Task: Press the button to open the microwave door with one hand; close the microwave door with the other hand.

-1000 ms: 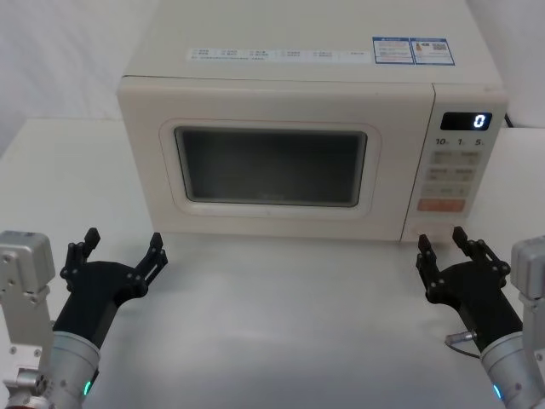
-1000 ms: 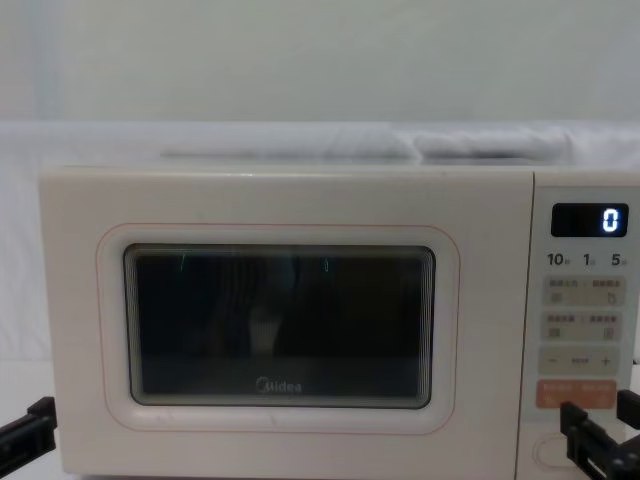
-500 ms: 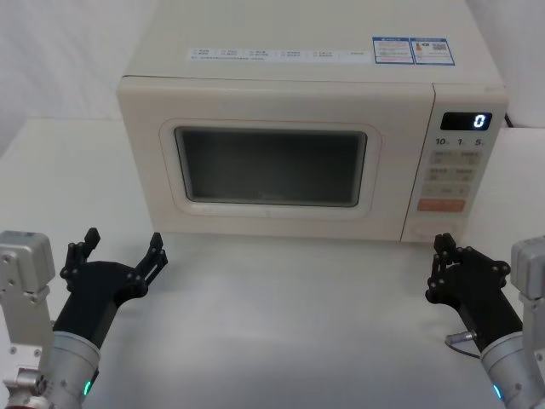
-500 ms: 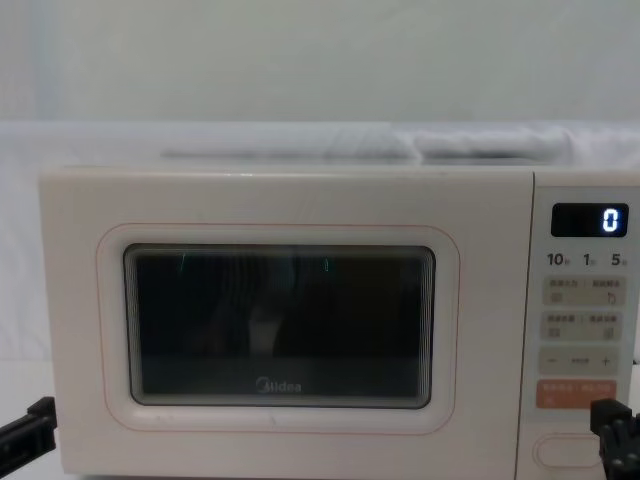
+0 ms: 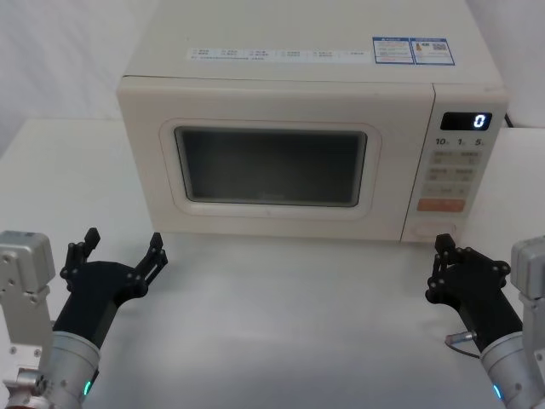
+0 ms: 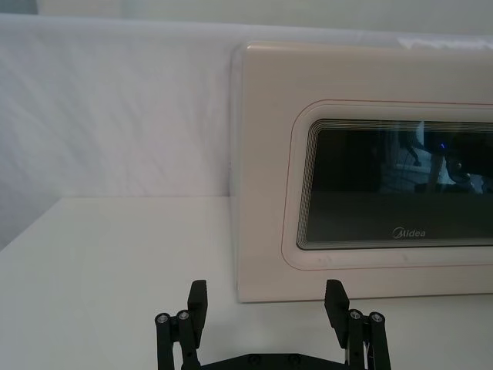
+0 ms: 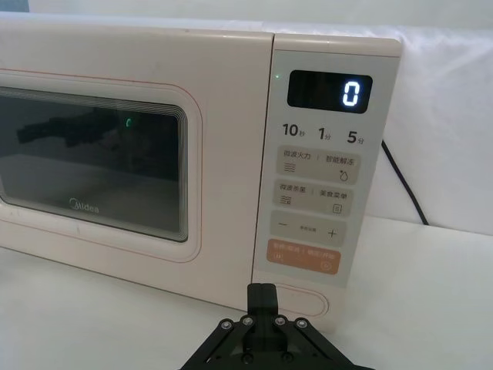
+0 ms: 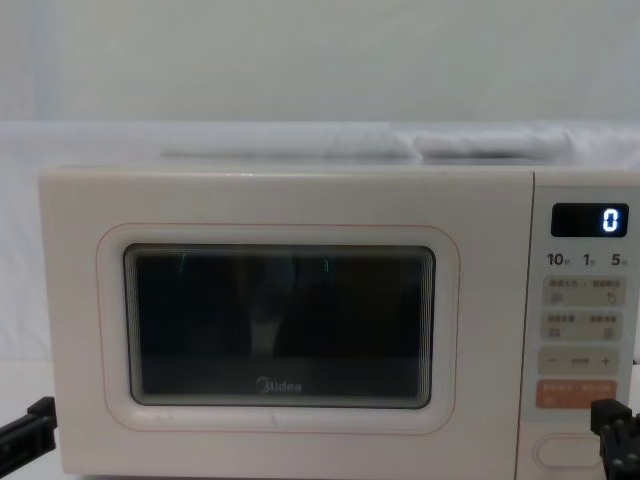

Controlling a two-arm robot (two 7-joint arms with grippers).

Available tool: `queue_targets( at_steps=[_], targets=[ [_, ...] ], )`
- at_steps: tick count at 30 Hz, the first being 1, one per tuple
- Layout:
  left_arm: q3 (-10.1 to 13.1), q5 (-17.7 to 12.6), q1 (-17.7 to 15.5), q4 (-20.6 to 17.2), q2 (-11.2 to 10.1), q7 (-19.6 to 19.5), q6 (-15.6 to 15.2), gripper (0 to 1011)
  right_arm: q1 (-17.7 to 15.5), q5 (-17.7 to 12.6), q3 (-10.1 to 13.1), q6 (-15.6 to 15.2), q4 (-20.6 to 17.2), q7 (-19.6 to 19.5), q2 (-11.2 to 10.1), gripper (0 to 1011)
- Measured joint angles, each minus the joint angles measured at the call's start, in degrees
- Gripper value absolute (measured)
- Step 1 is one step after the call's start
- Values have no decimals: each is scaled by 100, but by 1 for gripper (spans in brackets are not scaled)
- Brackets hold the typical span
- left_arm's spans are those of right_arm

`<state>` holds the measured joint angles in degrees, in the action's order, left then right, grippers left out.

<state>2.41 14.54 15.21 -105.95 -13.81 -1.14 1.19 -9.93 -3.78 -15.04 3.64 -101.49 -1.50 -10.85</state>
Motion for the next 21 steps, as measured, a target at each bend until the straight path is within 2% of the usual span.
queue_targets(
  at_steps=[21],
  targets=[
    [0,0,0,0,0,0,0,1001,0,0,0,0,0,0,0,0]
  ],
)
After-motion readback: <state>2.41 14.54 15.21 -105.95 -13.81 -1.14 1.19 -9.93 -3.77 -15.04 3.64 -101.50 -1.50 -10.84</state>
